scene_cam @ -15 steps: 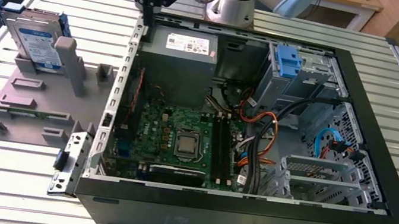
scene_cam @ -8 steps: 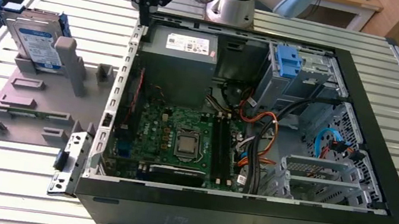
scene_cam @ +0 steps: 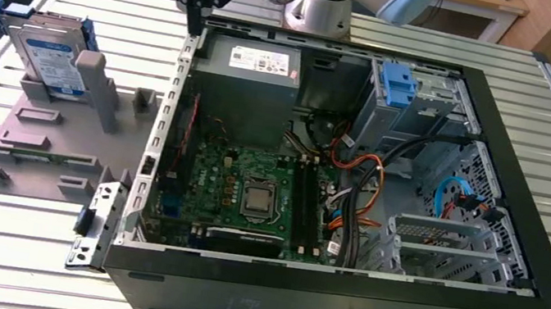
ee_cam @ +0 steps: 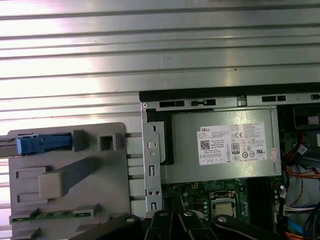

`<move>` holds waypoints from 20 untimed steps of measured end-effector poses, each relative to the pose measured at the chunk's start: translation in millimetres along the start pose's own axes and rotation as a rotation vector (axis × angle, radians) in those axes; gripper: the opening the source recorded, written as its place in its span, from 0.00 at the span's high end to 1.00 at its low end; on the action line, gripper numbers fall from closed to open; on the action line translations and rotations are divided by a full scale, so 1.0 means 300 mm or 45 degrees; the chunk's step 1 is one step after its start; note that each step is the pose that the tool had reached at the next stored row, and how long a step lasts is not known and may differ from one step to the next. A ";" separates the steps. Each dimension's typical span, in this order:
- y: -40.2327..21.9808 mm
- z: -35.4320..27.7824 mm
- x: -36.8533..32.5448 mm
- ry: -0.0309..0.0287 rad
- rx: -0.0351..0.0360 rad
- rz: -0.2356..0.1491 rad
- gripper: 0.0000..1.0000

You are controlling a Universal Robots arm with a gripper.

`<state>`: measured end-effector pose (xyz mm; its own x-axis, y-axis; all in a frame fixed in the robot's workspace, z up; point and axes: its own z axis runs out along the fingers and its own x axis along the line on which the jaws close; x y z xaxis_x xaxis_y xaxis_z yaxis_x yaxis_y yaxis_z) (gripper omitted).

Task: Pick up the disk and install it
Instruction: 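Reach for the disk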

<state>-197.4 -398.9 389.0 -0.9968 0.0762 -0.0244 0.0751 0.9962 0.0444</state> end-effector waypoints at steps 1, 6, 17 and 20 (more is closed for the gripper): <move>0.000 0.000 0.003 0.0000 0.0000 0.000 0.90; -0.001 0.000 0.016 0.0000 0.0000 0.000 0.90; -0.003 0.000 0.041 -0.0001 0.0000 0.000 0.90; -0.004 0.000 0.047 0.0000 0.0000 0.000 0.90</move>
<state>-211.6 -398.9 388.5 -0.9968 0.0763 -0.0245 0.0751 0.9962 0.0444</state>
